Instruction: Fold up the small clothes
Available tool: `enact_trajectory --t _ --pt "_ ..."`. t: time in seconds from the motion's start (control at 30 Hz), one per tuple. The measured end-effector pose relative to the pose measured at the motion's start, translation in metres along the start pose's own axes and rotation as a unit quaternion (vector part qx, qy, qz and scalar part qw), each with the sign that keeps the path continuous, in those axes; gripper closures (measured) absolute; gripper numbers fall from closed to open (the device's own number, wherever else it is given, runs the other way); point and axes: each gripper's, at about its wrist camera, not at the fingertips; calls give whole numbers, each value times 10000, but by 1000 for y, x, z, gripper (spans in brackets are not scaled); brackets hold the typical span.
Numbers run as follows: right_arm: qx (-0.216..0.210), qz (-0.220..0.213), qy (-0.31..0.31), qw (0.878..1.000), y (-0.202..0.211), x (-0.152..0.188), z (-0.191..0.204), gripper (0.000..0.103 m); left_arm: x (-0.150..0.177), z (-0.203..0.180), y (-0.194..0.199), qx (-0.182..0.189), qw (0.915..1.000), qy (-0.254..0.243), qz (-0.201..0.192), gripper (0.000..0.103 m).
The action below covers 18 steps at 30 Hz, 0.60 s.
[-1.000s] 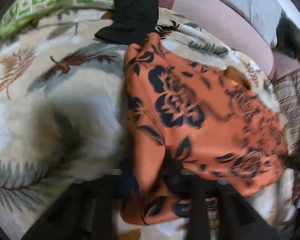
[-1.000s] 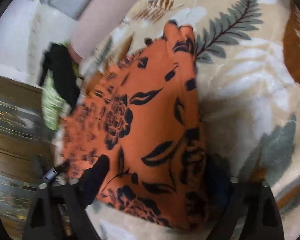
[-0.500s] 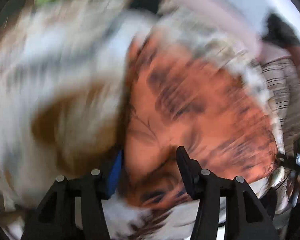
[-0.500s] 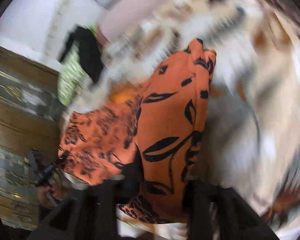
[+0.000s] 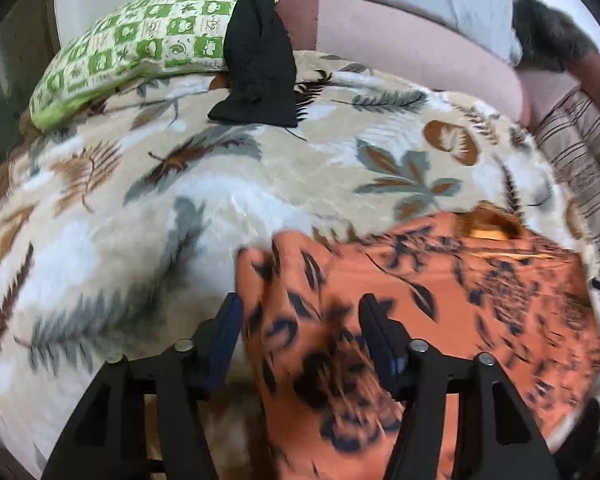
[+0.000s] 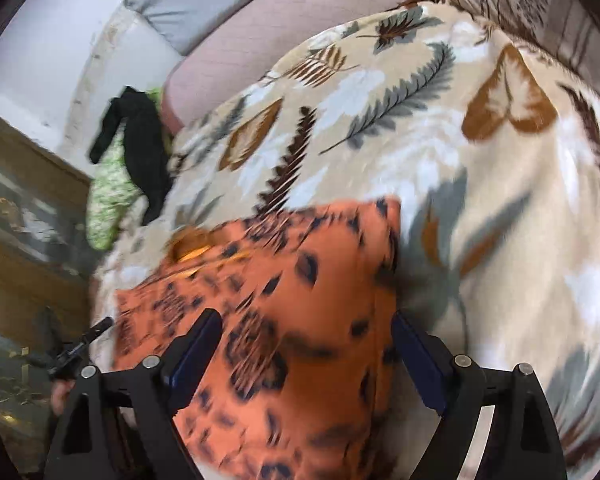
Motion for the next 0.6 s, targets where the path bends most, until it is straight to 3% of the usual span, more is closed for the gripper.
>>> enact_trajectory --t 0.07,0.1,0.13,0.17,0.27,0.37,0.43,0.5,0.53,0.57,0.6 --pt "144 38 -37 9999 -18 -11 2 21 -3 3 -8 -3 10000 11 1 52" --pt "133 169 -51 9998 -29 -15 2 27 -3 6 -12 -39 10000 42 62 73" --pt "203 290 -18 9994 -32 -19 -5 43 -2 8 -15 -62 9998 66 151 92" --pt "388 389 94 9984 -37 -20 -3 66 -2 9 -20 -76 9996 68 265 99" --pt "683 380 495 9957 -31 -21 8 87 1 7 -4 -83 9998 -11 -174 99" --pt "1044 -163 1038 9890 2 -27 35 92 1 7 29 -149 9962 44 -858 99" --pt "1330 -316 1273 9824 6 -36 43 92 1 8 6 -281 9979 32 -590 99" --pt "1291 180 1163 9846 -27 -44 26 91 4 13 -39 -490 9988 76 4 94" --pt "1330 475 1084 9840 -49 -43 12 89 4 15 -46 -490 9987 92 91 94" --pt "1344 660 733 9860 -65 -40 -7 88 -1 13 -34 -457 9988 106 -118 91" --pt "1155 451 423 9914 -60 -38 -15 88 -6 12 -21 -405 9988 121 -256 86"
Point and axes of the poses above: each gripper's, at about its wrist camera, not at the fingertips, and y roughly against the way its jaws point, z to its left, x to its underside, and after that the axes turned 8 degrees about y, right-handed
